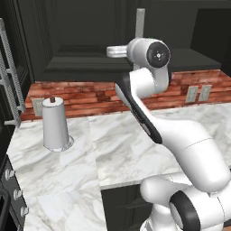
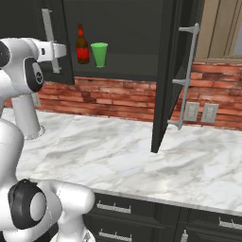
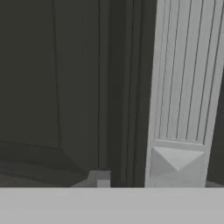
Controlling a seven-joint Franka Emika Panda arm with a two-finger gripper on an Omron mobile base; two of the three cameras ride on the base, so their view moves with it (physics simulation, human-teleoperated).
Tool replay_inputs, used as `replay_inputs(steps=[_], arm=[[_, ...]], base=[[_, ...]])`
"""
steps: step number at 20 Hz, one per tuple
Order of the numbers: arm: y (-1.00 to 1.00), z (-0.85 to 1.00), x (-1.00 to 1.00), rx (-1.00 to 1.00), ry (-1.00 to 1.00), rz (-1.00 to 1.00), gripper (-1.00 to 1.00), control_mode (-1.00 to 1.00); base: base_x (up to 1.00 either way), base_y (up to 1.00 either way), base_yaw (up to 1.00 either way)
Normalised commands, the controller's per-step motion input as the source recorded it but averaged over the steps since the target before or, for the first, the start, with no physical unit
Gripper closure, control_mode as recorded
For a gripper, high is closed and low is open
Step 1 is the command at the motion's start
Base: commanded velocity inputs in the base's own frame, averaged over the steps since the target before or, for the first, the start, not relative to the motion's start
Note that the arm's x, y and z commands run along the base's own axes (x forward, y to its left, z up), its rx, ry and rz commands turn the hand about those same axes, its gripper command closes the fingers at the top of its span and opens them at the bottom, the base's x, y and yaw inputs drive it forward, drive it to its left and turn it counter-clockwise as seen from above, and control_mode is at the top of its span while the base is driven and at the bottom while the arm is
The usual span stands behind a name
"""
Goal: Open the cabinet directly in front. Then move the beer and the cup to the dining counter with the jar on it.
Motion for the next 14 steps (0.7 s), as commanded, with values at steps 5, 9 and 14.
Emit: replay_inputs(steps=[5,9,14], arm=[[1.0,0.14,-0.92,0.0,-0.21,0.0,1.0,-1.0],[1.0,0.19,-0.77,-0.02,-0.18,0.0,1.0,-1.0],[1.0,0.11,-0.41,-0.01,-0.13,0.0,1.0,-1.0]], base=[[0.0,0.0,0.0],[0.0,0.0,0.0],[0.0,0.0,0.0]])
